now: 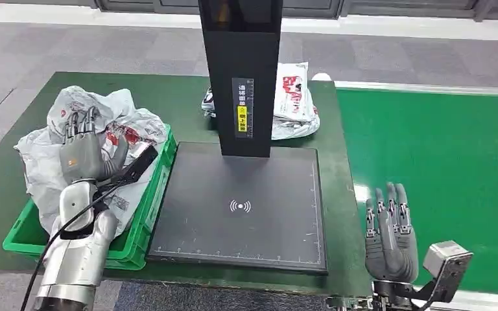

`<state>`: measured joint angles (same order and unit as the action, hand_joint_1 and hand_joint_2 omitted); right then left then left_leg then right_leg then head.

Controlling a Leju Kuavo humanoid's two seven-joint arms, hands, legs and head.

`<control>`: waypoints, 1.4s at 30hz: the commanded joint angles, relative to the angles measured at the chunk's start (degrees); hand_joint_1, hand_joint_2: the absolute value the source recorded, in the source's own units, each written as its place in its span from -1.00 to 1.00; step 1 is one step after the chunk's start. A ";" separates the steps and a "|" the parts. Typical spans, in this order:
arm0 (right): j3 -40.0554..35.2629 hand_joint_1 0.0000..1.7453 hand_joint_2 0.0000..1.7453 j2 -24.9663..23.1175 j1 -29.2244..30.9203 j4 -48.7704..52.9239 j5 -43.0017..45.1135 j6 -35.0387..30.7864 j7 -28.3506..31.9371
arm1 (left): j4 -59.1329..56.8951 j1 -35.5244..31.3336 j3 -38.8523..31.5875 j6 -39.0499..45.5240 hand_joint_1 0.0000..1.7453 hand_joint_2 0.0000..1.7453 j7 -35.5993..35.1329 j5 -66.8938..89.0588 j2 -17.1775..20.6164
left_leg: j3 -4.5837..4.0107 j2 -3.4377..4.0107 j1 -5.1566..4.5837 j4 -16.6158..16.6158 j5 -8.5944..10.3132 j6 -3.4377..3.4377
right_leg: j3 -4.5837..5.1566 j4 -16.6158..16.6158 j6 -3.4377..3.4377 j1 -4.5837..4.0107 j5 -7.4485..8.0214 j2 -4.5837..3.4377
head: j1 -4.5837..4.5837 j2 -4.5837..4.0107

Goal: Moved the parcel from conveyor to table for the left to box.

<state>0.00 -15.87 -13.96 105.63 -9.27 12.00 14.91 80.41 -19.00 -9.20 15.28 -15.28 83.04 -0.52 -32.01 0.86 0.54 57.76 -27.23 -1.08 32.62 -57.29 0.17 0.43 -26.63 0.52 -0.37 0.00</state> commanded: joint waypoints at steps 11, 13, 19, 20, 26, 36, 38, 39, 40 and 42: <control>0.92 -1.00 1.00 2.23 0.45 -3.52 0.07 -1.98 1.00 | 15.54 6.98 0.28 23.07 -1.00 -1.00 24.44 -27.19 -2.84 | 0.03 -0.15 0.04 -0.15 0.08 0.07 | -0.10 0.22 0.02 -0.03 0.08 0.03 | 0.00 0.00; 0.64 -1.00 1.00 2.37 0.69 -3.86 -0.05 -2.40 0.87 | 19.18 8.05 -2.04 24.72 -1.00 -1.00 33.93 -34.06 -5.62 | -0.03 -0.11 0.04 -0.09 0.06 0.06 | -0.03 0.17 0.02 -0.04 0.07 -0.01 | 0.00 0.00; 0.62 -1.00 1.00 2.37 0.78 -3.97 -0.06 -2.44 0.87 | 19.76 8.74 -2.08 24.72 -1.00 -1.00 34.31 -34.15 -5.94 | -0.01 -0.12 -0.01 -0.09 0.06 0.04 | -0.05 0.13 0.02 0.01 0.04 0.06 | 0.00 0.00; 0.62 -1.00 1.00 2.37 0.78 -3.97 -0.06 -2.44 0.87 | 19.76 8.74 -2.08 24.72 -1.00 -1.00 34.31 -34.15 -5.94 | -0.03 -0.10 0.03 -0.04 0.02 0.03 | -0.04 0.10 0.01 -0.03 0.03 0.07 | 0.00 0.00; 1.33 -1.00 1.00 2.35 0.95 -3.88 -0.42 -3.88 0.49 | 26.75 12.31 5.19 19.85 -1.00 -1.00 39.18 -46.76 -7.42 | 0.00 -0.13 0.03 -0.14 0.07 0.06 | -0.07 0.22 0.02 -0.03 0.08 0.02 | 0.00 0.00; 2.74 -1.00 1.00 2.66 0.23 -3.48 -2.84 -2.72 -0.36 | 18.68 15.90 18.97 -6.60 -1.00 1.00 31.92 -55.43 -6.25 | 0.03 -0.20 -0.02 -0.10 0.01 0.10 | -0.11 0.17 0.07 0.08 0.00 0.17 | 0.00 0.00; 2.70 -1.00 1.00 2.65 0.25 -3.45 -2.92 -2.71 -0.35 | 19.43 15.82 18.59 -6.98 -1.00 1.00 31.88 -55.75 -6.06 | 0.03 -0.04 0.00 -0.12 0.00 0.08 | -0.05 0.18 0.05 0.07 0.03 0.06 | -0.02 0.00; 2.70 -1.00 1.00 2.65 0.25 -3.45 -2.92 -2.71 -0.35 | 19.43 15.82 18.59 -6.98 -1.00 1.00 31.88 -55.75 -6.06 | 0.06 -0.06 0.00 -0.19 0.04 0.09 | -0.08 0.25 0.04 0.07 0.07 0.06 | 0.00 0.00; 2.70 -1.00 1.00 2.65 0.25 -3.45 -2.92 -2.71 -0.35 | 19.43 15.82 18.59 -6.98 -1.00 1.00 31.88 -55.75 -6.06 | 0.02 -0.11 -0.01 -0.11 0.01 0.06 | -0.06 0.16 0.03 0.06 0.01 0.15 | 0.00 0.00; 2.70 -1.00 1.00 2.65 0.25 -3.45 -2.92 -2.71 -0.35 | 19.43 15.82 18.59 -6.98 -1.00 1.00 31.88 -55.75 -6.06 | 0.01 -0.18 -0.06 -0.11 0.02 0.07 | -0.05 0.17 0.04 0.05 0.01 0.18 | 0.00 0.00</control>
<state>0.00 -14.91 -14.29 104.91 -12.15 9.09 14.62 103.19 -2.83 6.60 8.61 16.72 27.63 -7.32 -32.05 0.88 0.48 57.77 -27.29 -1.04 32.67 -57.25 0.22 0.47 -26.64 0.58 -0.37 0.00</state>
